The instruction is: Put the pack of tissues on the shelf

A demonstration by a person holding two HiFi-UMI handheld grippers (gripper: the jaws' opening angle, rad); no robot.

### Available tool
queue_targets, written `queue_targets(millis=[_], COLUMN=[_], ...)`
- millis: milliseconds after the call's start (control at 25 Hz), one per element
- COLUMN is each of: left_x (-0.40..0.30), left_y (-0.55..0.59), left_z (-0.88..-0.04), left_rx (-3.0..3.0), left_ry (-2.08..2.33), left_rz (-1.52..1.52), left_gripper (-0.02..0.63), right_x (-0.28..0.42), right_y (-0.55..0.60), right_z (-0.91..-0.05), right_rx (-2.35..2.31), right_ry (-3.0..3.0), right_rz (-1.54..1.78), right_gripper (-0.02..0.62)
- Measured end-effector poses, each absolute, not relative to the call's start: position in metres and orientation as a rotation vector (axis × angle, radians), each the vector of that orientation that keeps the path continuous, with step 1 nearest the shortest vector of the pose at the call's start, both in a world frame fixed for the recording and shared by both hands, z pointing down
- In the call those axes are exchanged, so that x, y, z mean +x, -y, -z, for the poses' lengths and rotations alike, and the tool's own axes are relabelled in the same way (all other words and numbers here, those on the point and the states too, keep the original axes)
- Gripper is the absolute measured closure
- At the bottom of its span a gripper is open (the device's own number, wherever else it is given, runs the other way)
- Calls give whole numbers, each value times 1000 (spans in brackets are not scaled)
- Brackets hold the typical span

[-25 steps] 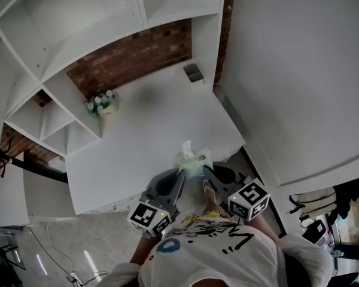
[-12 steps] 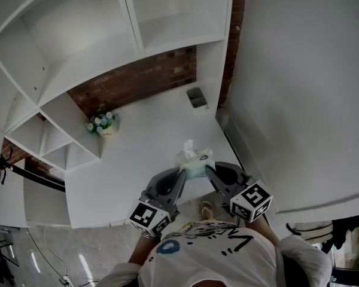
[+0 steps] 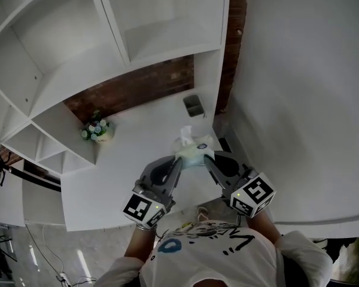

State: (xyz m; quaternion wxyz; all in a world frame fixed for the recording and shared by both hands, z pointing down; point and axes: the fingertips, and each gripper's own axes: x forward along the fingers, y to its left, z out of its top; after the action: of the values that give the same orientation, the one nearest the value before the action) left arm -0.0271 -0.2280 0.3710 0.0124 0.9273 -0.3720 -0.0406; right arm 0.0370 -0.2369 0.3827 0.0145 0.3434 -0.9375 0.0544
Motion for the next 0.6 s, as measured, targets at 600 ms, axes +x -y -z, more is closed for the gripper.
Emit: queue_targets(millis=[600], left_x=[-9], left_y=[290], left_z=[-302], left_rx=[3043], left_ry=[1277], left_rz=[254], left_gripper=[587], right_x=[53], right_y=[303], right_z=[-306], right_rx=[992], right_ry=[2992], right_rz=[235], right_gripper=[557])
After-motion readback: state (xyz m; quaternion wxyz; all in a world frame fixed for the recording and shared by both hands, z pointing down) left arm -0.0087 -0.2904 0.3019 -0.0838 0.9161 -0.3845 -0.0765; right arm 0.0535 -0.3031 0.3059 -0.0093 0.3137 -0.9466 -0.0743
